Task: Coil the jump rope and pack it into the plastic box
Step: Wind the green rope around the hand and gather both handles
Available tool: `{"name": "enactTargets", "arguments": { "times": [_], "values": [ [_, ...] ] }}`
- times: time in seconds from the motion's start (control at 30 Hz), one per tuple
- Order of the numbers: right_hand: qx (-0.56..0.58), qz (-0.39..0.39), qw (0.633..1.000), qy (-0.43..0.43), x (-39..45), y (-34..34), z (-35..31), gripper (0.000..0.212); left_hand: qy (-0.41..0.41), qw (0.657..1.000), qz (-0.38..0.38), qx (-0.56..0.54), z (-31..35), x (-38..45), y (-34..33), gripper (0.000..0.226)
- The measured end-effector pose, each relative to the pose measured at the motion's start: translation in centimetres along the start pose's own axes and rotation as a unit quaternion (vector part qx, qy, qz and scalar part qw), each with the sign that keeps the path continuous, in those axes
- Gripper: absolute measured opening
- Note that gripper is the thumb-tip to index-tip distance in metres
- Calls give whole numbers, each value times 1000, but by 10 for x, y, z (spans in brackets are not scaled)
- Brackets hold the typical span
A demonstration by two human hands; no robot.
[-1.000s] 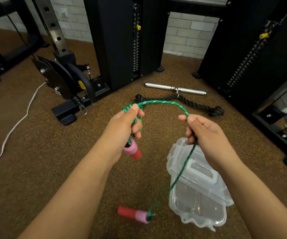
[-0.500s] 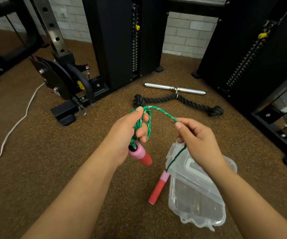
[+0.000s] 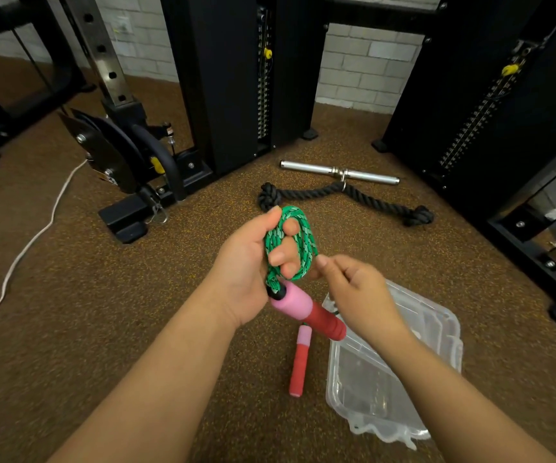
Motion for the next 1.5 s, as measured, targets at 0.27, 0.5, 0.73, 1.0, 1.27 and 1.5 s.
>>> {"name": "enactTargets", "arguments": {
  "times": [0.27,0.5,0.73,1.0,1.27,1.5],
  "values": [
    [-233,-60,959,150,-30,-20,-20,29,-34,997,36,53,6,0,7,46],
    [-213,-119,948,204,-39,-12,-41,21,-22,957,10,290,4,-7,2,73],
    [39,-161,981,97,-30,24,-54,20,23,908,-27,417,-2,-11,14,84],
    [140,-127,982,-14,-9,32,-27,29,-2,893,-126,432,-3,-8,-1,27],
    [156,-136,978,-17,-10,26,-26,25,-5,899,-113,422,3,-4,5,33],
    [207,-53,977,5,-9,40,-32,32,76,897,-207,384,-12,-13,-5,37]
  ]
}}
Point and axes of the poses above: each hand's wrist, its own x-axis towards the middle knuckle, its own y-axis out of the back of the hand, z = x × y, the point moved 6 cm from there along x, towards the middle knuckle, and after that the axes turned 13 degrees about -y, right-handed, at the moved point
